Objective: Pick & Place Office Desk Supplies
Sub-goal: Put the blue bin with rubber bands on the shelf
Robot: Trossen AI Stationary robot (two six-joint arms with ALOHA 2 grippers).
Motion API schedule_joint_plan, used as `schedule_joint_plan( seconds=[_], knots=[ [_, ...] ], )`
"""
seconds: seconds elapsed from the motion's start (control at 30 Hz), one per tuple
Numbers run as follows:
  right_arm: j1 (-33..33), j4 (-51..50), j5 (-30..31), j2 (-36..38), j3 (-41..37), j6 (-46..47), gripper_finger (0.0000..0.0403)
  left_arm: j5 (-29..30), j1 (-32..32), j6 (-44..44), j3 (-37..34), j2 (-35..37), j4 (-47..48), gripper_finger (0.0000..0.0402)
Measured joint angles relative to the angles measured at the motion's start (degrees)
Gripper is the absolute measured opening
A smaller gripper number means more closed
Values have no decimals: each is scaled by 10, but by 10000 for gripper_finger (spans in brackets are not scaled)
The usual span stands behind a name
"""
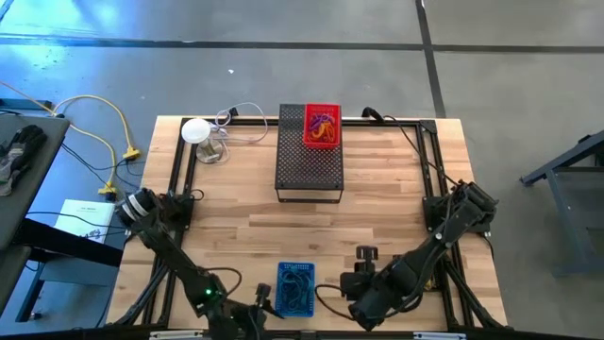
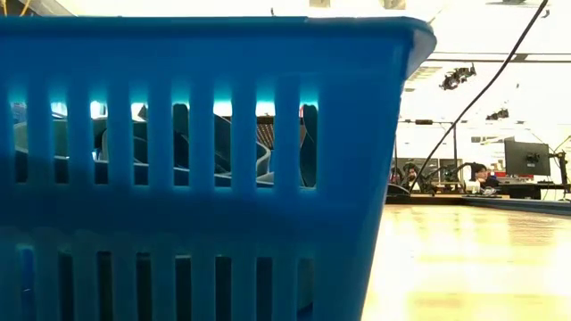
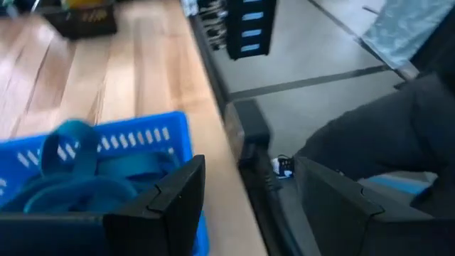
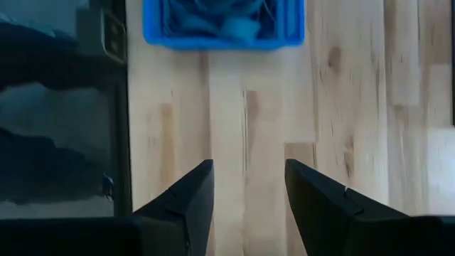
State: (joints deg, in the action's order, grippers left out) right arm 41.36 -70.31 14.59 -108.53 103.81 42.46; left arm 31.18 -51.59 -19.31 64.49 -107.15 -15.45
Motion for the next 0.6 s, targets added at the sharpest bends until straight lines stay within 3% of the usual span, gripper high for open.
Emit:
schedule_joint_plan(
  seconds=[0.27,0.6],
  knots=[
    [-1,77,0,0,0,0,160,5,21,2,0,-30,0,208],
    [-1,104,3,0,0,-2,160,0,20,-19,-1,-36,24,208]
  ],
)
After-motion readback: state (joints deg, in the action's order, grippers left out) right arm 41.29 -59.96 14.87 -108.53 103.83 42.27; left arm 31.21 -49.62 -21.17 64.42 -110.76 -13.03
